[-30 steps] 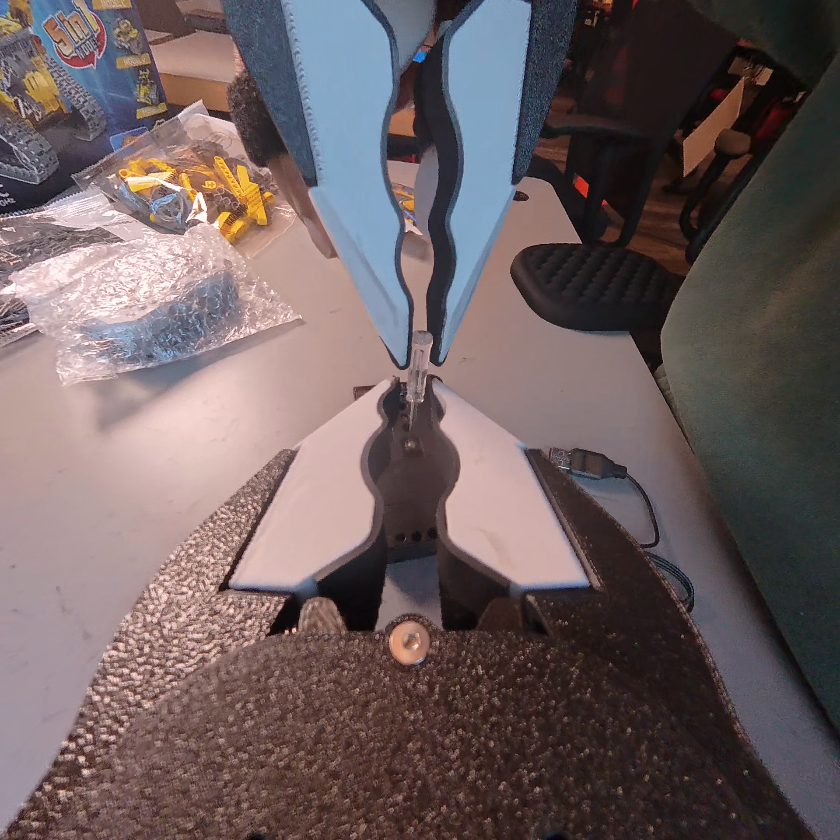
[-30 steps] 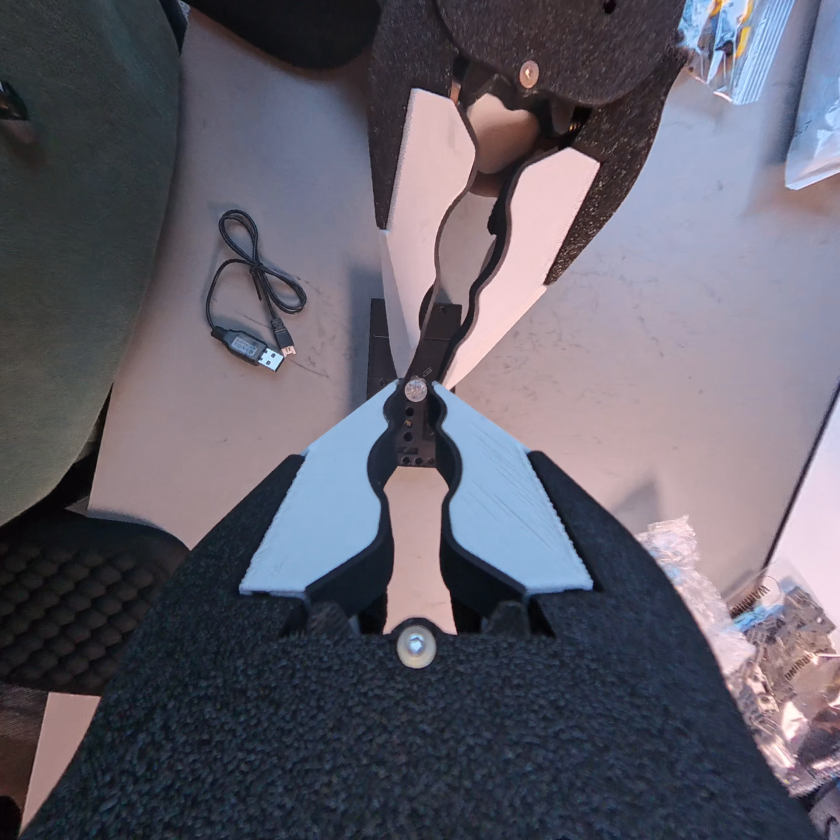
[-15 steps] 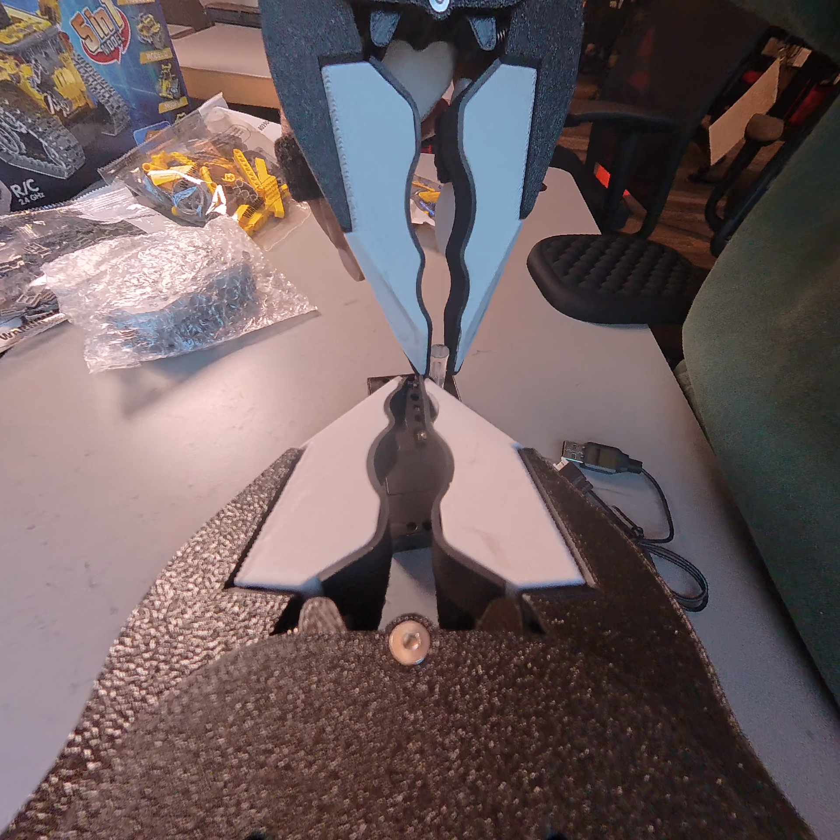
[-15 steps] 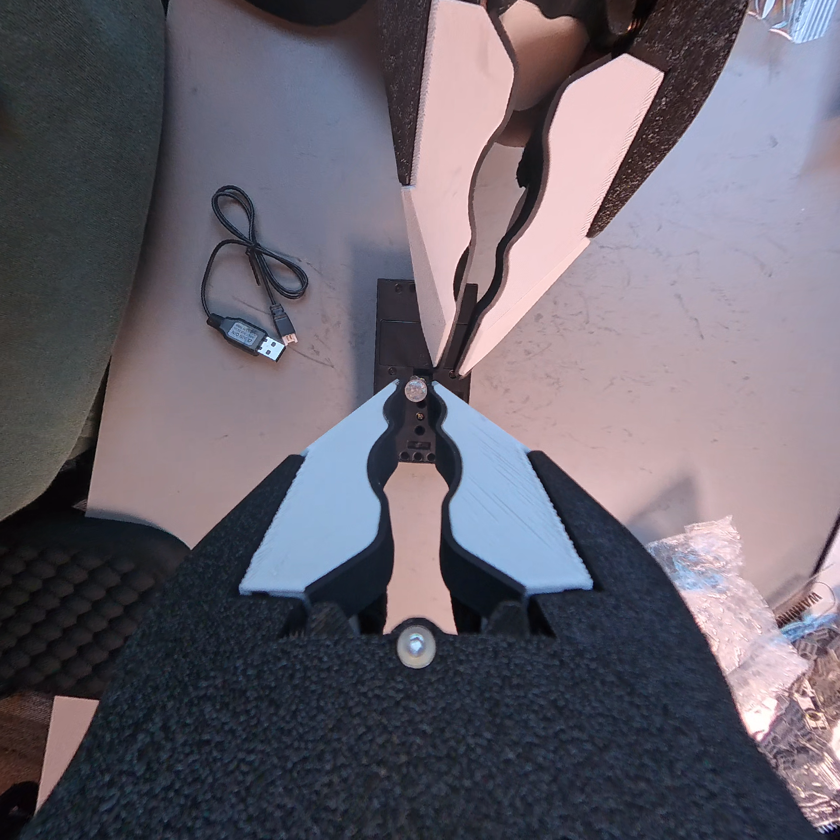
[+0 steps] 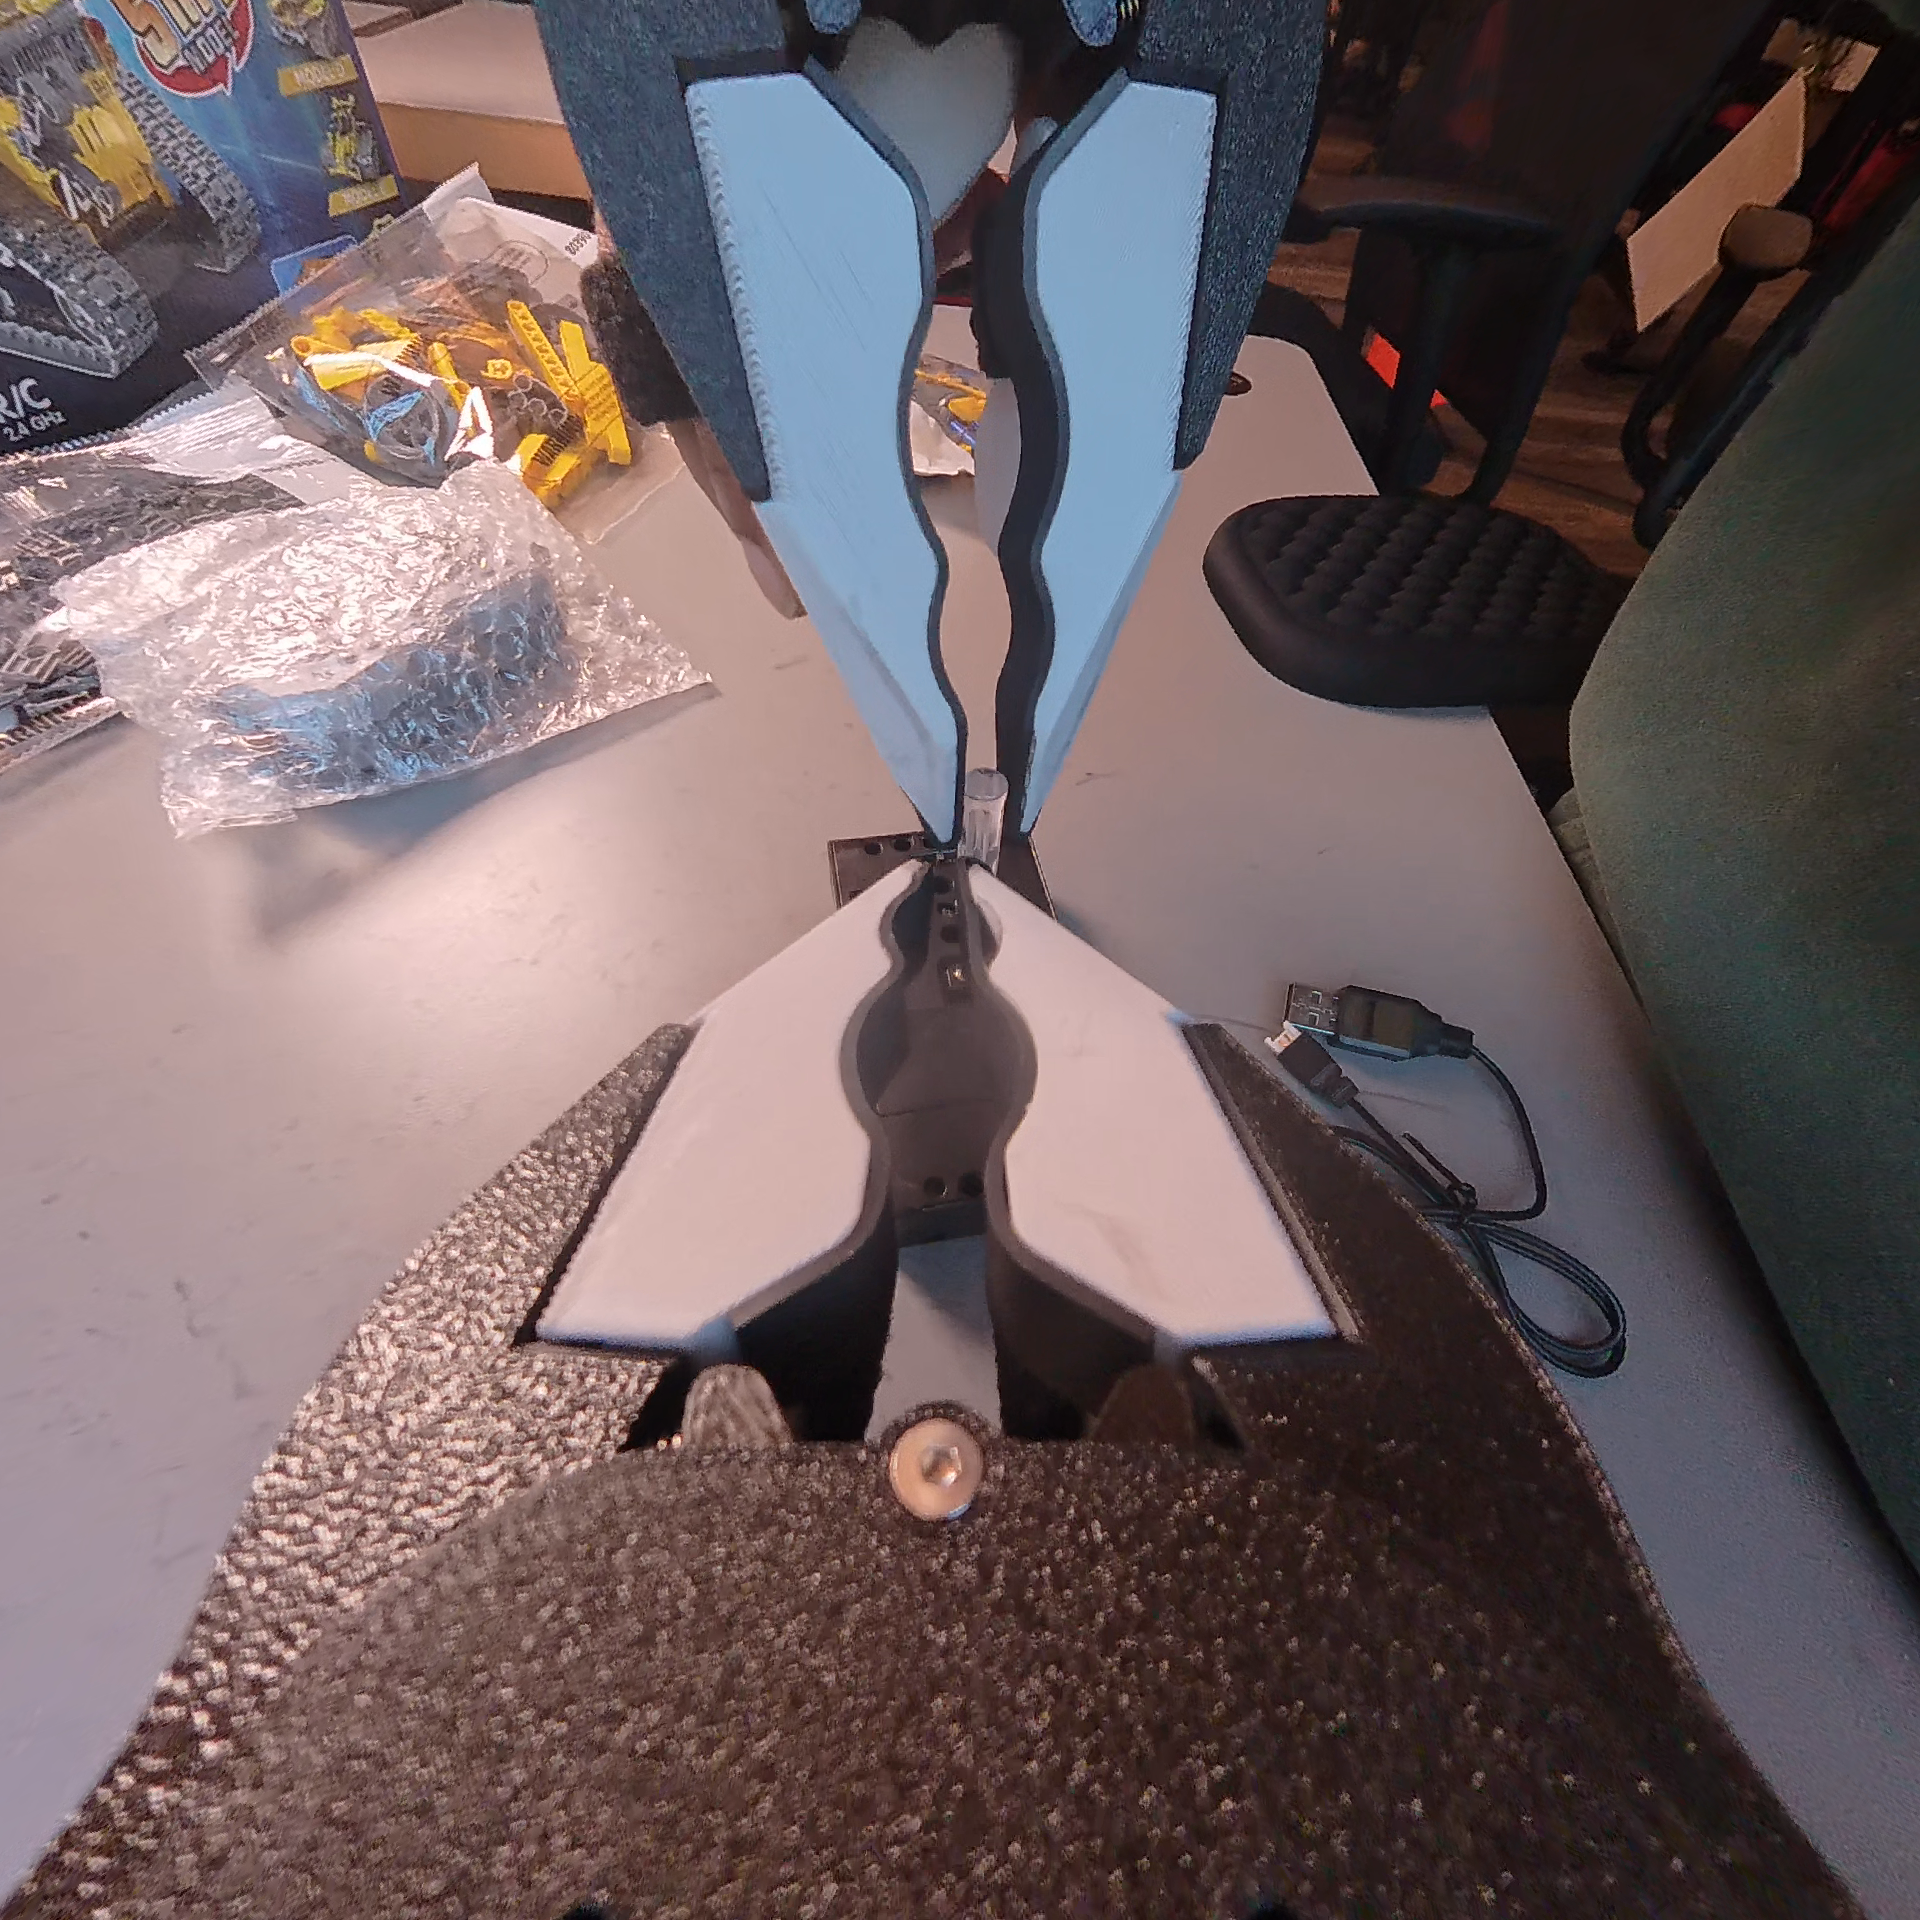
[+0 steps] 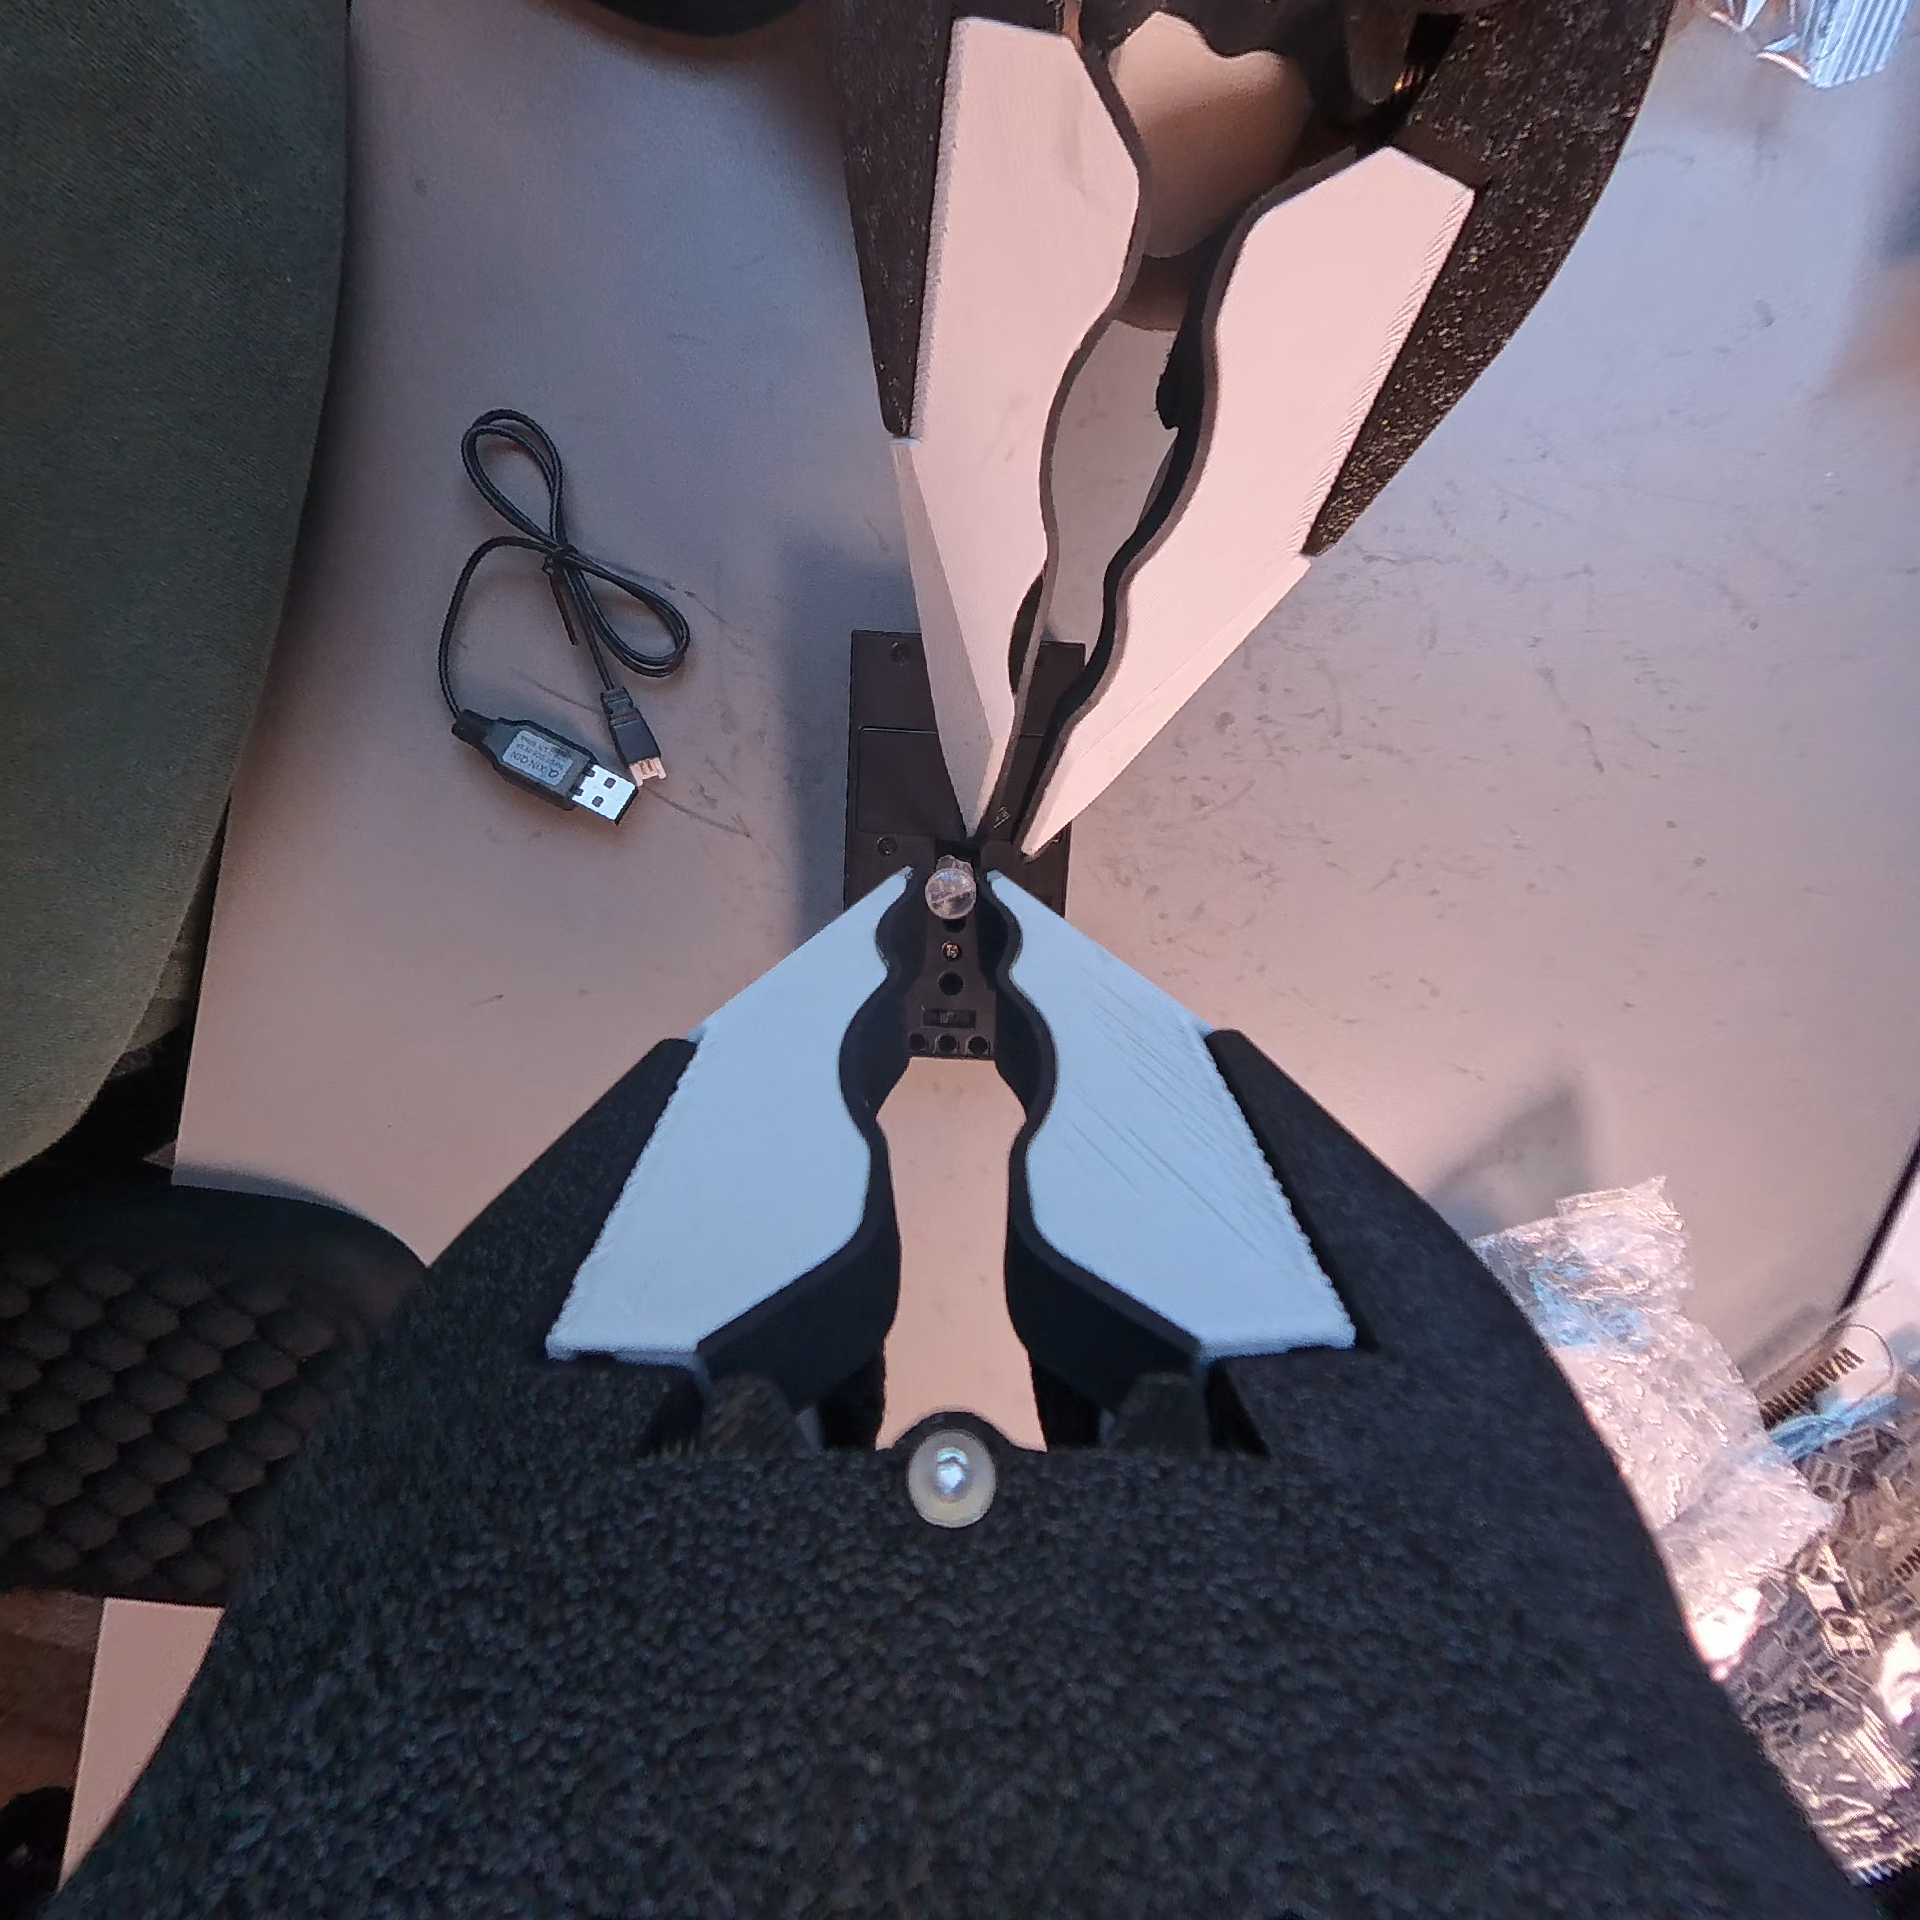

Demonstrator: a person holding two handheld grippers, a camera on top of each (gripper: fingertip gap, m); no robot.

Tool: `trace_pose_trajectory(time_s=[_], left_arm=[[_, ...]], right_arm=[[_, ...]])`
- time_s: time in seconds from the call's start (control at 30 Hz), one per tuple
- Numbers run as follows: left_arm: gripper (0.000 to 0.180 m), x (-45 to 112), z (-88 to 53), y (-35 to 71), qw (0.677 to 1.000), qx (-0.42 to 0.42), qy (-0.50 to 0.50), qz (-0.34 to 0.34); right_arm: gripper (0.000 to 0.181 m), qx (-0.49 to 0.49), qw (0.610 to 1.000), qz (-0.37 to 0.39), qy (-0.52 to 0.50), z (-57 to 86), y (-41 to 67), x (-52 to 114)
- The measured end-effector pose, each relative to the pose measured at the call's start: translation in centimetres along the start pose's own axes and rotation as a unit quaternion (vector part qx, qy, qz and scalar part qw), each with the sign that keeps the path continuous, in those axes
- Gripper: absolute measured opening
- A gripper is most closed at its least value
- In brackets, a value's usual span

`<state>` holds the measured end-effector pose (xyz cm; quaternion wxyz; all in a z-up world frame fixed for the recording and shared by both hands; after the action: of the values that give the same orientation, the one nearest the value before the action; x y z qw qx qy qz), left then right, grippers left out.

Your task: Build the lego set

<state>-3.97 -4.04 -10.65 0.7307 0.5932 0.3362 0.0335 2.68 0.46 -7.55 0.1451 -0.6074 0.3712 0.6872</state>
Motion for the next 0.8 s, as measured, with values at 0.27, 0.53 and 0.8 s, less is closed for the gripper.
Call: trace_pose_trajectory(time_s=[0.27, 0.53, 0.8], left_arm=[[0.004, 0.06, 0.02, -0.15, 1.0, 0.001, 0.0, -0.004], [0.004, 0.06, 0.06, -0.2, 1.0, 0.001, 0.0, -0.006], [0.016, 0.76, 0.56, -0.75, 0.999, 0.012, 0.007, -0.036]], right_arm=[[0.007, -0.005, 1.0, -0.006, -0.002, -0.01, -0.03, -0.05], [0.007, -0.006, 1.0, -0.006, -0.005, -0.09, -0.12, 0.08], [0.007, 0.036, 0.998, -0.045, -0.019, -0.19, 0.6, 0.22]])
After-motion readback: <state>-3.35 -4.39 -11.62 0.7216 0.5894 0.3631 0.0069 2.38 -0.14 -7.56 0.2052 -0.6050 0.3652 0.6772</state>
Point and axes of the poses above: each gripper's, where its closed fingertips meet, x out along the fingers, y out of its top, z = x × y across the jaws, the point moved 6 cm from there along -x, back along the fingers, and after that the axes turned 5 degrees about -z, right-handed, at the moved point
